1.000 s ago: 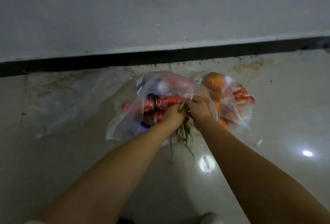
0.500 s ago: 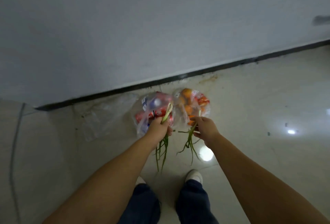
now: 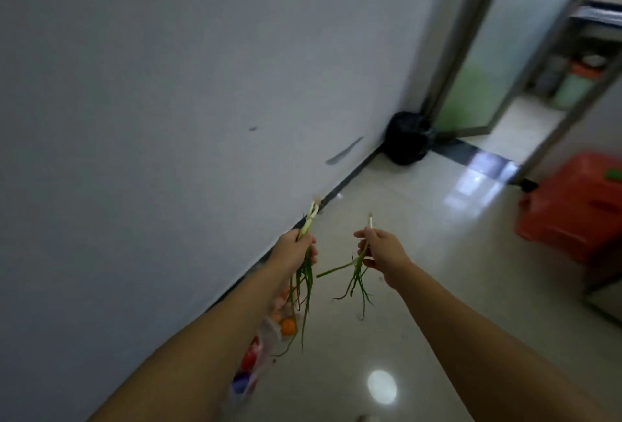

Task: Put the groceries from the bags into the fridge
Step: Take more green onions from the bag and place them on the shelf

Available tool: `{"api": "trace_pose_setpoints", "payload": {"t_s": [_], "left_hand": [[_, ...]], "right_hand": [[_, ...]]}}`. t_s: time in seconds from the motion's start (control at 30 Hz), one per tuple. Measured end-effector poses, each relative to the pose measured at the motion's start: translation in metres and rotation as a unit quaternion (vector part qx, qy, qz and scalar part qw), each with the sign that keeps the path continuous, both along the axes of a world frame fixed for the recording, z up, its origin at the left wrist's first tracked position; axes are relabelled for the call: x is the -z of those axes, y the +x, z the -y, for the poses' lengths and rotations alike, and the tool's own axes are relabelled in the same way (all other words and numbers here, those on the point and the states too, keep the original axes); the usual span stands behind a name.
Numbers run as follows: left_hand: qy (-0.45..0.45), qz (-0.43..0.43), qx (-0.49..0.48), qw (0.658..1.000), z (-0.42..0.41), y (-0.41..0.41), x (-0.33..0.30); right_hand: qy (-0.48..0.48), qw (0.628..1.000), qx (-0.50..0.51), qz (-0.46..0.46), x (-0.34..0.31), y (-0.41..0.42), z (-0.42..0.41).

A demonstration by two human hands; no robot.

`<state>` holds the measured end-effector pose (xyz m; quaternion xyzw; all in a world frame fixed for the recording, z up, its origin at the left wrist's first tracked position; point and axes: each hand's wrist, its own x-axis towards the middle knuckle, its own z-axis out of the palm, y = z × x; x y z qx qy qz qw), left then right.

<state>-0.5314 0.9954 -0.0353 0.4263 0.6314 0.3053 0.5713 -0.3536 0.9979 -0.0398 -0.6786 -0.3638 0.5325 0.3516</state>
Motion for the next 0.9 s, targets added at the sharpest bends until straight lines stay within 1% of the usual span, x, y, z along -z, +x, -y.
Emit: {"api": "trace_pose_setpoints", "payload": {"t_s": [0.2, 0.43, 0.6, 0.7, 0.8, 0.9], "left_hand": [[0.057, 0.016, 0.150, 0.987, 0.032, 0.124, -0.070], [0.105, 0.041, 0.315, 0.942, 0.104, 0.318, -0.114], [0.090, 0.088, 0.376, 0.918, 0.199, 0.473, -0.127], [0.097, 0.105, 0.422, 0.895, 0.251, 0.551, -0.141], [0.132, 0.108, 0.459, 0.872, 0.279, 0.615, -0.162], [0.167, 0.115, 0.476, 0.856, 0.287, 0.672, -0.183]], "right_hand": [[0.069, 0.988, 0.133, 0.043, -0.074, 0.124, 0.082], [0.106, 0.954, 0.267, 0.085, -0.122, 0.293, 0.209], [0.097, 0.924, 0.355, 0.107, -0.141, 0.431, 0.324], [0.099, 0.904, 0.400, 0.111, -0.158, 0.504, 0.379], [0.110, 0.890, 0.427, 0.115, -0.177, 0.559, 0.417], [0.128, 0.877, 0.446, 0.126, -0.196, 0.607, 0.438]]}}
